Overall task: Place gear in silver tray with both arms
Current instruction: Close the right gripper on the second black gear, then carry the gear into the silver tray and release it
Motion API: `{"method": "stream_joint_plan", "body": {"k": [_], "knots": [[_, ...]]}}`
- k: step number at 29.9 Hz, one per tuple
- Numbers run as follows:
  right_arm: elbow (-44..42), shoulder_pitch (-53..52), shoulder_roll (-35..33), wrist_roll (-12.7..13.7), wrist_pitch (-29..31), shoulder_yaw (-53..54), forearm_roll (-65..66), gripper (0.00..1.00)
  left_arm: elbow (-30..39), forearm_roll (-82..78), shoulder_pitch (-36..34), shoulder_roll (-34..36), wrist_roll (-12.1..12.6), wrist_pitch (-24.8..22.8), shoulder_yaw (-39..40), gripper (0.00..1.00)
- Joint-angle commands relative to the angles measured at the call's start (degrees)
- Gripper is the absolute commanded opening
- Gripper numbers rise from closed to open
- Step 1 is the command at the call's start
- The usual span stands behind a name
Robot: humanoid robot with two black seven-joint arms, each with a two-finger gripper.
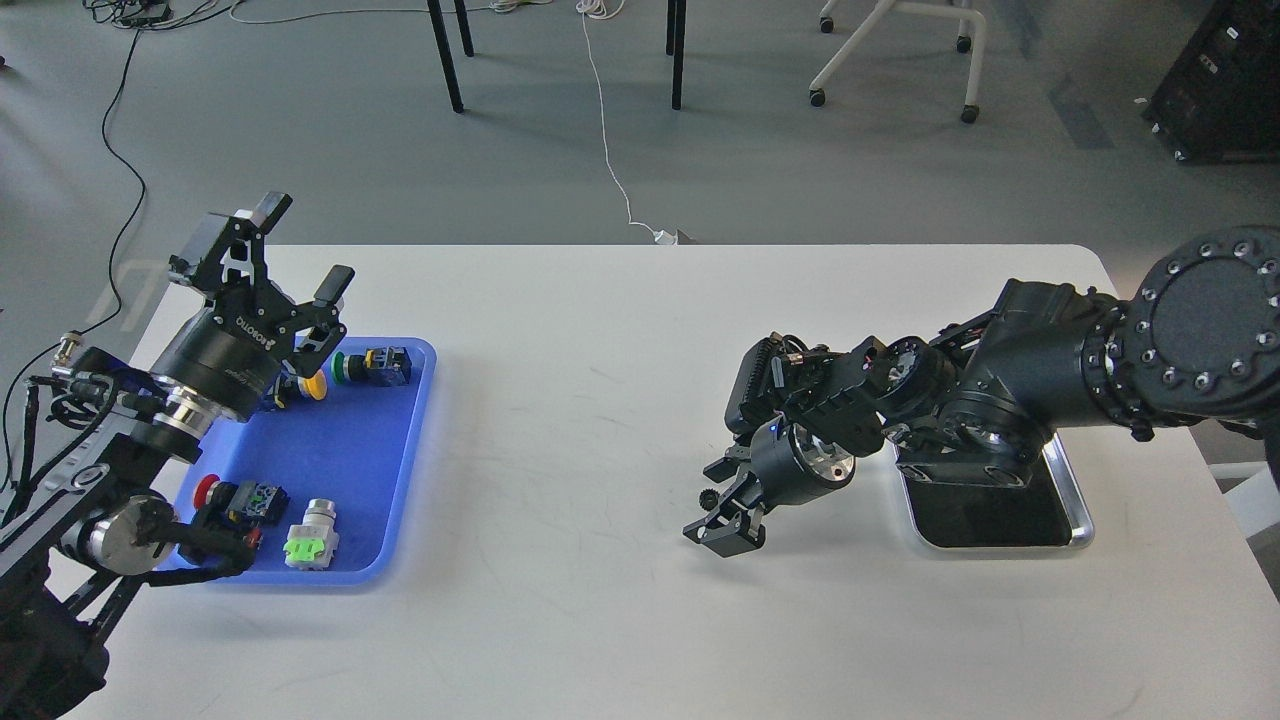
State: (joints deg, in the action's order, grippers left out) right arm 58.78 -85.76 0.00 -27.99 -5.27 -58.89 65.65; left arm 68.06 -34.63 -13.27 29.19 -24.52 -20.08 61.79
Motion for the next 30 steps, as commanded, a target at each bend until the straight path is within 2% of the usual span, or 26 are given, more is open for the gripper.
{"method": "stream_joint_plan", "body": {"k": [1, 5, 7, 10, 19, 30], "knots": [[-0.42, 0.59, 0.00, -0.01, -0.01, 0.00, 0.00, 0.70, -0.04, 0.09, 0.00, -0.02, 0.00, -0.04, 0.00, 0.98], [-1.12, 0.59, 0.00, -0.01, -0.01, -0.09, 0.00, 0.69, -0.04, 0.00, 0.00, -0.02, 0.00, -0.04, 0.00, 0.98], [-1.12, 0.59, 0.00, -0.01, -0.01, -0.09, 0.00, 0.65, -0.04, 0.00, 0.00, -0.10, 0.00, -0.04, 0.00, 0.98], [-1.12, 0.59, 0.00, -0.01, -0.01, -0.09, 0.00, 0.48, -0.04, 0.00, 0.00, -0.10, 0.00, -0.13, 0.00, 0.98], [-1.12, 0.59, 0.00, -0.01, -0.01, -0.09, 0.00, 0.27, -0.04, 0.00, 0.00, -0.19, 0.00, -0.22, 0.00, 0.98], [-1.03, -0.02, 0.00, -0.01, 0.08, -0.09, -0.17, 0.18, -0.04, 0.00, 0.00, -0.19, 0.00, -0.39, 0.00, 0.98]]}}
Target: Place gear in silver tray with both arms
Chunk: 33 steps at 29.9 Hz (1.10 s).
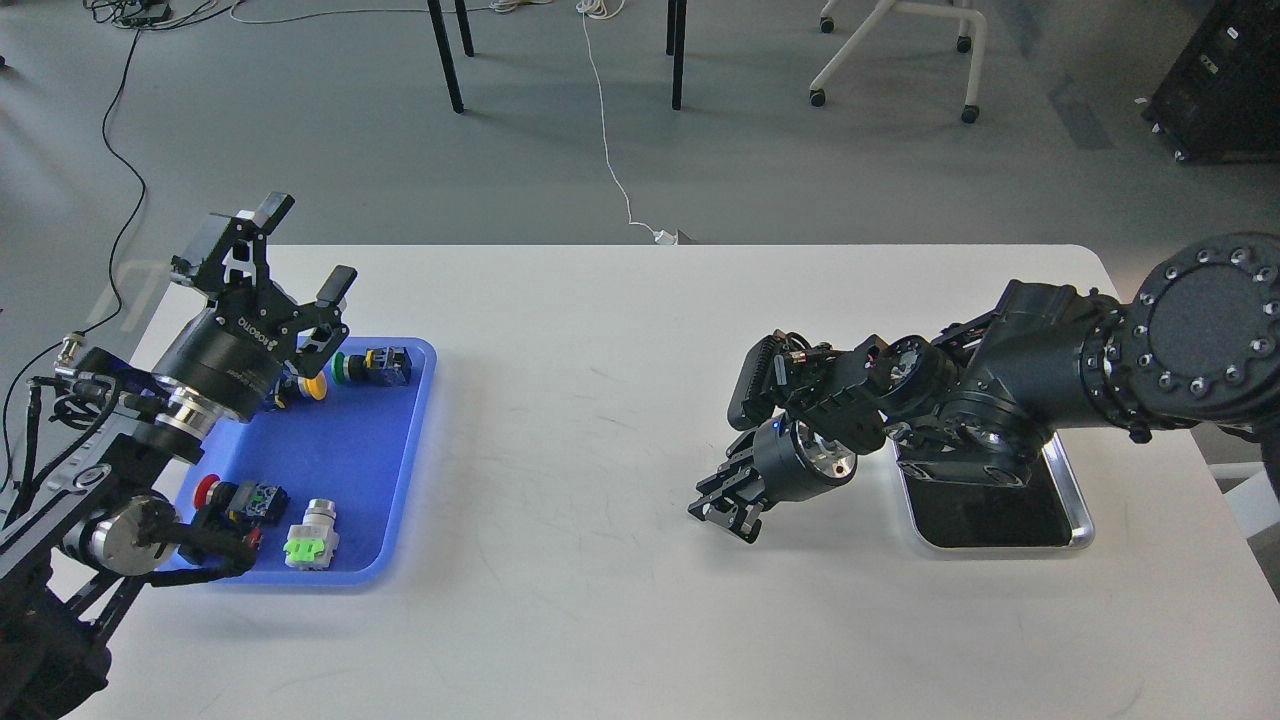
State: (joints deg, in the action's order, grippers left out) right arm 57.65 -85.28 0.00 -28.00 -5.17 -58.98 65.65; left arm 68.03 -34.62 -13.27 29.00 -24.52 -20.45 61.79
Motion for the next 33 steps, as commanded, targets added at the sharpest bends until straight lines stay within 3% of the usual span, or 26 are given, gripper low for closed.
{"method": "stream_joint_plan", "body": {"k": [1, 5, 10, 16, 24, 33], "knots": [[0.09, -0.85, 0.00, 0.00, -0.01, 0.09, -0.26, 0.18, 0.00, -0.01, -0.09, 0.00, 0.00, -0.03, 0.00, 0.98], [1.14, -3.13, 0.00, 0.00, -0.10, 0.36, -0.61, 0.18, 0.00, -0.01, -0.09, -0.17, 0.00, -0.12, -0.09, 0.98], [3.95, -7.35, -6.67, 0.00, -0.19, 0.88, -0.35, 0.18, 0.00, -0.01, -0.09, -0.53, 0.00, -0.03, -0.18, 0.98], [10.46, -10.79, -19.75, 0.00, -0.54, 0.97, 0.53, 0.18, 0.00, -0.01, -0.35, -0.61, 0.09, -0.20, -0.53, 0.98], [10.73, -6.23, -35.23, 0.00, -0.45, -0.43, 9.49, 0.19, 0.00, -0.18, -0.62, -3.60, 1.32, -0.47, -1.06, 0.98], [8.27, 0.54, -38.15, 0.00, -0.54, -0.35, 9.93, 0.21, -0.17, -0.62, -1.06, -5.27, 1.49, -0.29, -1.15, 0.98]]}}
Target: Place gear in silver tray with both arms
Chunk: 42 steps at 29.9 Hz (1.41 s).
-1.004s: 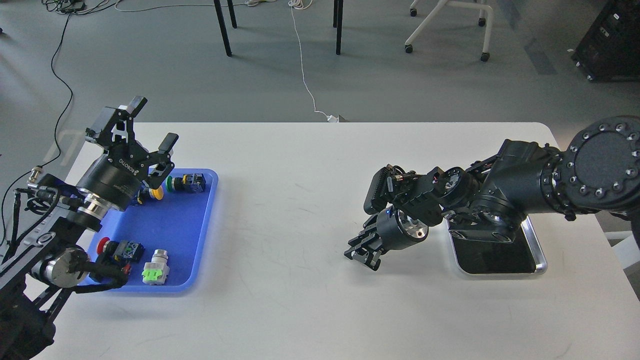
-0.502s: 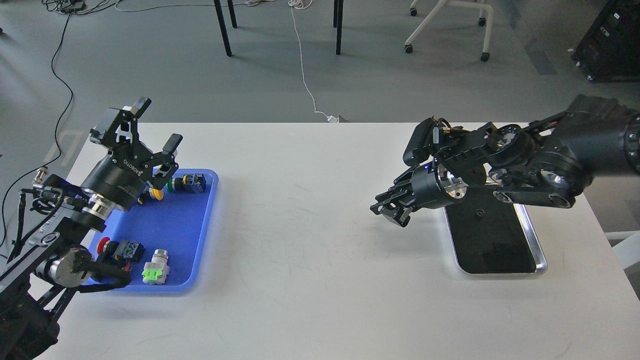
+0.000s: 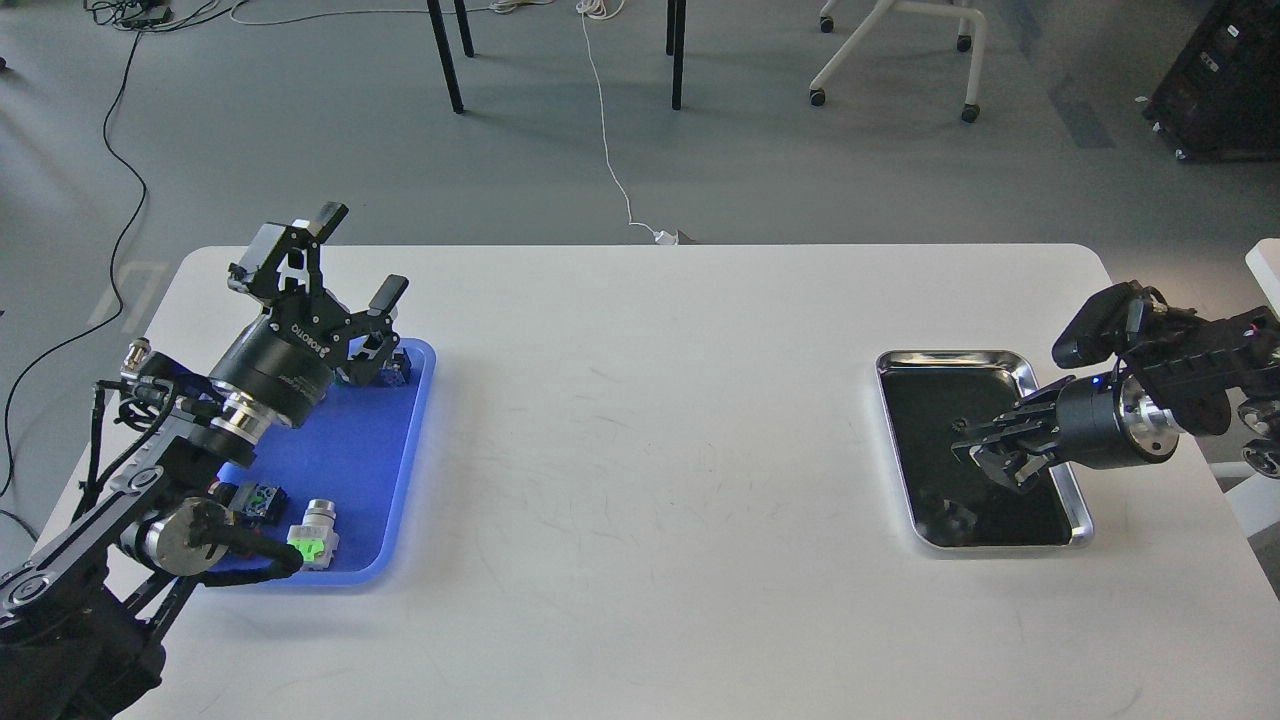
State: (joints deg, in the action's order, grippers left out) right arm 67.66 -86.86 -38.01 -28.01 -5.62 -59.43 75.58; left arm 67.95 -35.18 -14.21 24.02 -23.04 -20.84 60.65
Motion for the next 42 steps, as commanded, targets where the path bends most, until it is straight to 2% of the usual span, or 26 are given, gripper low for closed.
{"method": "stream_joint_plan", "body": {"k": [1, 6, 8, 11, 12, 13, 19, 23, 29, 36, 39, 42], "knots": [[-2.26, 2.65, -0.05, 0.01, -0.09, 0.10, 0.00, 0.21, -0.10, -0.06, -0.12, -0.29, 0.01, 0.09, 0.00, 0.98], [-2.88, 4.06, 0.57, 0.01, -0.18, 0.80, -0.17, 0.25, -0.10, -0.06, -0.21, -0.38, 0.01, 0.09, 0.00, 0.98], [-3.06, 4.59, 1.09, 0.01, -0.18, 0.98, -0.26, 0.30, -0.10, -0.15, -0.21, -0.38, 0.01, 0.09, 0.00, 0.98], [-2.97, 4.68, 1.10, 0.01, -0.44, 1.07, -0.44, 0.63, -0.10, -0.06, -0.21, -0.29, 0.01, 0.09, 0.00, 0.98], [-2.97, 4.68, 1.01, 0.01, -0.53, 1.16, -0.52, 0.80, -0.10, -0.15, -0.21, -0.29, 0.01, 0.09, 0.00, 0.98], [-2.88, 4.68, 0.83, 0.01, -0.53, 1.51, -0.70, 0.91, -0.01, -0.06, -0.21, -0.29, 0.01, 0.09, 0.00, 0.98], [-1.92, 4.68, -1.18, 0.01, -0.44, 7.03, -2.37, 0.95, -0.01, -0.15, -0.30, -0.12, 0.01, 0.01, 0.00, 0.98], [-0.43, 5.20, -4.17, 0.01, 0.17, 15.46, -7.63, 0.95, -0.10, -0.15, -0.30, 0.23, 0.01, -0.08, 0.00, 0.98], [0.72, 15.21, -5.15, 0.01, 0.26, 30.92, -27.65, 0.95, -0.10, -0.15, 0.05, -0.03, 0.01, -0.08, -0.09, 0.98], [1.51, 31.29, -2.43, 0.01, 0.70, 55.88, -56.81, 0.95, -0.10, -0.24, 0.76, -0.38, 0.01, -0.08, -0.09, 0.98], [2.21, 37.53, -1.10, 0.01, 3.76, 64.41, -68.69, 0.95, -0.01, -0.15, 0.85, -0.73, -0.08, -0.17, -0.09, 0.98], [1.95, 40.97, -0.58, 0.01, 8.68, 70.22, -74.34, 0.95, -0.10, -0.06, 1.02, -0.91, -0.08, -0.08, -0.09, 0.98]]}}
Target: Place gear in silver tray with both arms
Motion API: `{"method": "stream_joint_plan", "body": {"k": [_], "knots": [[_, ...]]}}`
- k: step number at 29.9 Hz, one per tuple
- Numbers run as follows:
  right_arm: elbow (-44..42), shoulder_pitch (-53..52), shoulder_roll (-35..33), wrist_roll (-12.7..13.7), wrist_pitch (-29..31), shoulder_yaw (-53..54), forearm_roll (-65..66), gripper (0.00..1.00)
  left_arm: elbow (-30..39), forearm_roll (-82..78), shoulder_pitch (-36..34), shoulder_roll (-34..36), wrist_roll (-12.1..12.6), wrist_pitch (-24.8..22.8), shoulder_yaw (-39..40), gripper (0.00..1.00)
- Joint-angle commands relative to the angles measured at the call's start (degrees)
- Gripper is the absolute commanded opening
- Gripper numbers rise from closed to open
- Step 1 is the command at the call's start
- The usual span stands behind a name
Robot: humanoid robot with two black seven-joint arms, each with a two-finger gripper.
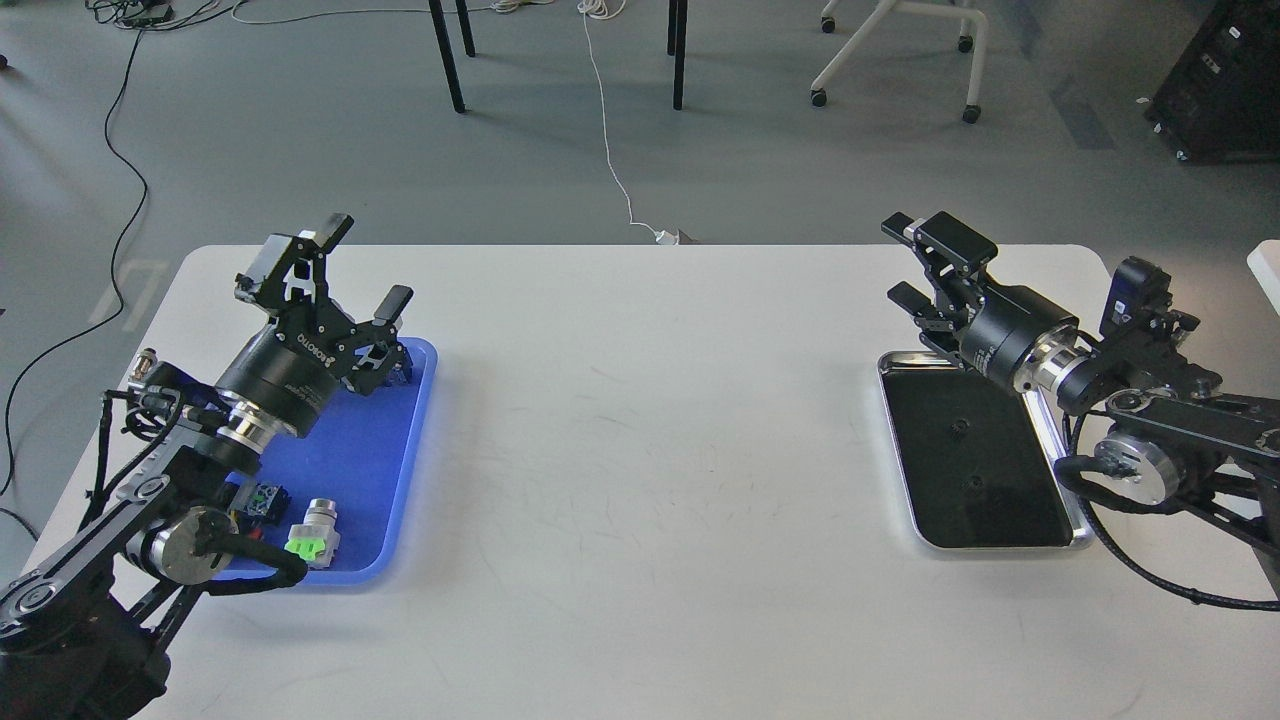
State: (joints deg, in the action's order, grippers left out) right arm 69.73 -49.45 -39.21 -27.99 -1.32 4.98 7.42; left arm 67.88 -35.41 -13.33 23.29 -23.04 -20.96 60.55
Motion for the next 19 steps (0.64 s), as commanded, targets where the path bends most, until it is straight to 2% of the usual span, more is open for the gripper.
{"method": "stream_joint_plan", "body": {"k": [1, 3, 10, 19], "knots": [[-0.39, 4.53, 0.89, -0.01, 5.70, 6.97, -7.14, 0.95, -0.03, 0.17, 0.14, -0.18, -0.08, 0.04, 0.01, 0.98], [-0.74, 6.29, 1.85, -0.01, 7.29, 8.55, -8.90, 0.96, -0.03, 0.17, 0.14, -0.62, -0.08, 0.04, 0.01, 0.98], [-3.72, 8.50, 6.34, -0.01, 6.94, 9.26, -8.38, 0.99, -0.29, 0.17, 0.14, -4.57, -0.07, 0.39, 0.01, 0.98], [-3.20, 8.50, 6.25, -0.01, 7.38, 9.18, -8.21, 0.99, -0.29, 0.61, 1.20, -5.19, -0.60, 0.66, 0.27, 0.98]]}}
